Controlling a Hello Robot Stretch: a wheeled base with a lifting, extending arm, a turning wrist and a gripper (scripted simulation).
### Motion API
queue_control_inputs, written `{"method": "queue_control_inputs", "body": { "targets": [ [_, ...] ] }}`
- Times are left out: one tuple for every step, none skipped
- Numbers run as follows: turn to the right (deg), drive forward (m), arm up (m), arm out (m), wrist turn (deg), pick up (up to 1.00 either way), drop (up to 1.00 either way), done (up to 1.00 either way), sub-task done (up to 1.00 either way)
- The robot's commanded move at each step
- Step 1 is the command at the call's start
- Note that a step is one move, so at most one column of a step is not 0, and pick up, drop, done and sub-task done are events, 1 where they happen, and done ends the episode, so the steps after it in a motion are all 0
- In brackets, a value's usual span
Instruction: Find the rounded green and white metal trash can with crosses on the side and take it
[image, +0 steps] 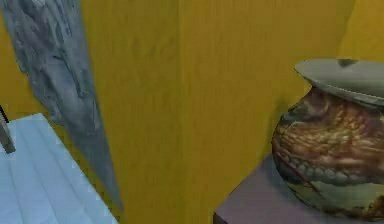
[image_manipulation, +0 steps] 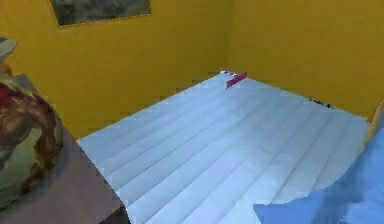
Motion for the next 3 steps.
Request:
{"method": "queue_control_inputs", "body": {
  "targets": [
    [-45.0,0.00,0.00,0.00,0.0,0.00,0.00,0.00,0.00],
    [-15.0,0.00,0.00,0.00,0.0,0.00,0.00,0.00,0.00],
    [0.0,0.50,0.00,0.00,0.0,0.00,0.00,0.00,0.00]
  ]
}}
